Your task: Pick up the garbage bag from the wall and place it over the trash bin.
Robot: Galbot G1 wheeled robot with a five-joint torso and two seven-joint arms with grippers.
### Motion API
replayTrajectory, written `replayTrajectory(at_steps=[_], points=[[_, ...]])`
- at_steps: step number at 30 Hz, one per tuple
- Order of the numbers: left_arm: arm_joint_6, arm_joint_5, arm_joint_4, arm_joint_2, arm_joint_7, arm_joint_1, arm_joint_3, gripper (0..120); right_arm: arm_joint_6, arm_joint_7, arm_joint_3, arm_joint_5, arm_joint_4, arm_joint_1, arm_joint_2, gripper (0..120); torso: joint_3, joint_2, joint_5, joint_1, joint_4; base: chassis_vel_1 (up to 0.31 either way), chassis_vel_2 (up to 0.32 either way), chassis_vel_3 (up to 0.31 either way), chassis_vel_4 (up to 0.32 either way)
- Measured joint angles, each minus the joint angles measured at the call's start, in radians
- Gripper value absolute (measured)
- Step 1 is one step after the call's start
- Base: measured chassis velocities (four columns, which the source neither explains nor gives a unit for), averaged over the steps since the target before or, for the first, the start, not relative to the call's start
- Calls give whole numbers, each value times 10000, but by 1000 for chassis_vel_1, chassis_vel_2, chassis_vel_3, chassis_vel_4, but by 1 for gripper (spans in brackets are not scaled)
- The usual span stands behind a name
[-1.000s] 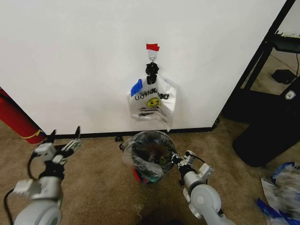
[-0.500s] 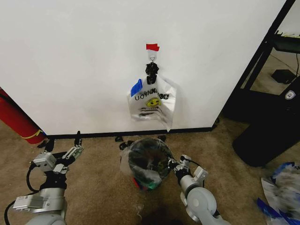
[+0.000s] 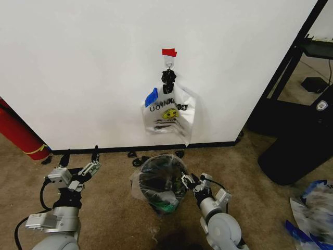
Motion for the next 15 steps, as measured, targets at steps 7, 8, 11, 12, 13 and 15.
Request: replayTrajectory(at_steps=[7,8,11,12,13,15], points=[[43,44,-26,14,-17,26,7,100,-37,6,19,-121,-82,0,-91,100,0,0,1,0,0,0,0,0,0],[43,44,-26,14,-17,26,7,100,-37,6,19,-121,-82,0,-91,100,0,0,1,0,0,0,0,0,0],[43,59,-23,6,-37,27,10,100,366,-256,-17,-1065,-86,-78,-80,100,0,0,1,0,1,0,0,0,0],[43,86,-2,0,-41,18,33,100,664,-337,-7,-1549,-46,-125,-43,100,0,0,1,0,1,0,0,0,0],[42,138,49,-16,-48,-2,82,100,958,-406,37,-2008,42,-190,22,100,0,0,2,0,1,0,0,0,0],[37,221,110,-41,-61,-28,142,100,1331,-451,139,-2580,199,-296,109,100,0,0,1,0,1,0,0,0,0]])
